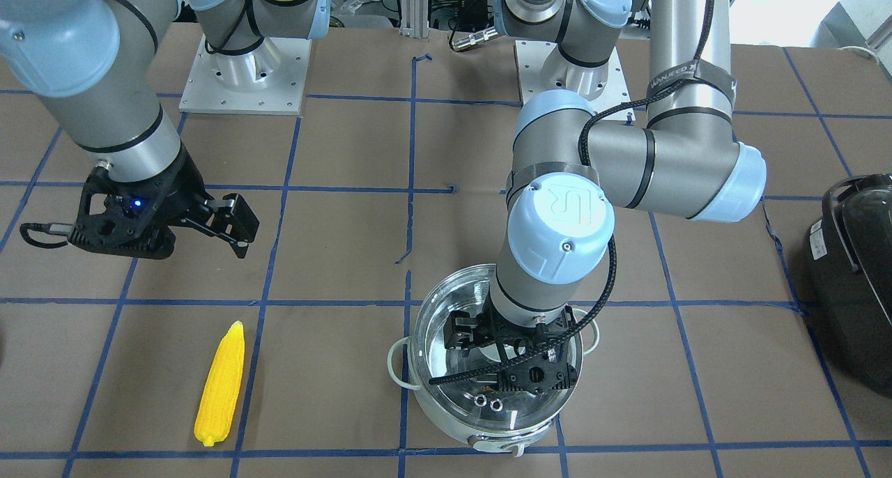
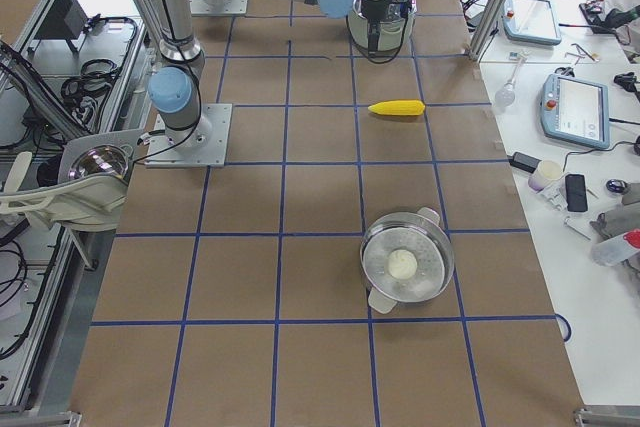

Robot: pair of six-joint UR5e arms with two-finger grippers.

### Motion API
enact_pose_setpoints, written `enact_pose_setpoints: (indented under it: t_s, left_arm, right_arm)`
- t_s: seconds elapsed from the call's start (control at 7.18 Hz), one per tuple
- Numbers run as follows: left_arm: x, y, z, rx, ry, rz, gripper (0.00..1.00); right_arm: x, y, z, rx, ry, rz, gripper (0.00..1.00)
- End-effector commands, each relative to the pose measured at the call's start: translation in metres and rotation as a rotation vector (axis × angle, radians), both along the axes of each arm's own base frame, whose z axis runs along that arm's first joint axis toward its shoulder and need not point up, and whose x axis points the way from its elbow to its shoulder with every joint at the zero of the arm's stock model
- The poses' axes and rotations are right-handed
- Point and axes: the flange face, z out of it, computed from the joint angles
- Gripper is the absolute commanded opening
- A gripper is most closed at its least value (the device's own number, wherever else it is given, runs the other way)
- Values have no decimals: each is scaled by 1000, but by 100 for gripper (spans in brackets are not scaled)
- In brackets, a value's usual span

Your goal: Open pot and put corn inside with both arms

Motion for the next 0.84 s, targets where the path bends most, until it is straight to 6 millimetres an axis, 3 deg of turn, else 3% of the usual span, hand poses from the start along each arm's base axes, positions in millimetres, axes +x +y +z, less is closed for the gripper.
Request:
enact_pose_setpoints:
  t_s: [0.0,0.14,0.28,0.42,0.56,0.7]
  left_arm:
    - [0,5,1,10,-1,-5,93]
    - [0,11,7,15,-3,-8,73]
    - [1,15,8,20,-6,-9,42]
    - [2,18,7,25,-13,-34,21]
    - [4,19,15,11,-13,-49,0]
    - [6,16,21,-7,-9,-44,0]
  right_arm:
    - [-3,-45,-68,-31,4,2,100]
    - [-4,-58,-91,-40,7,21,100]
    - [-4,-69,-112,-60,9,26,100]
    - [-6,-80,-143,-57,12,36,100]
    - [-7,-89,-162,-79,16,36,100]
    - [-11,-91,-165,-84,20,31,100]
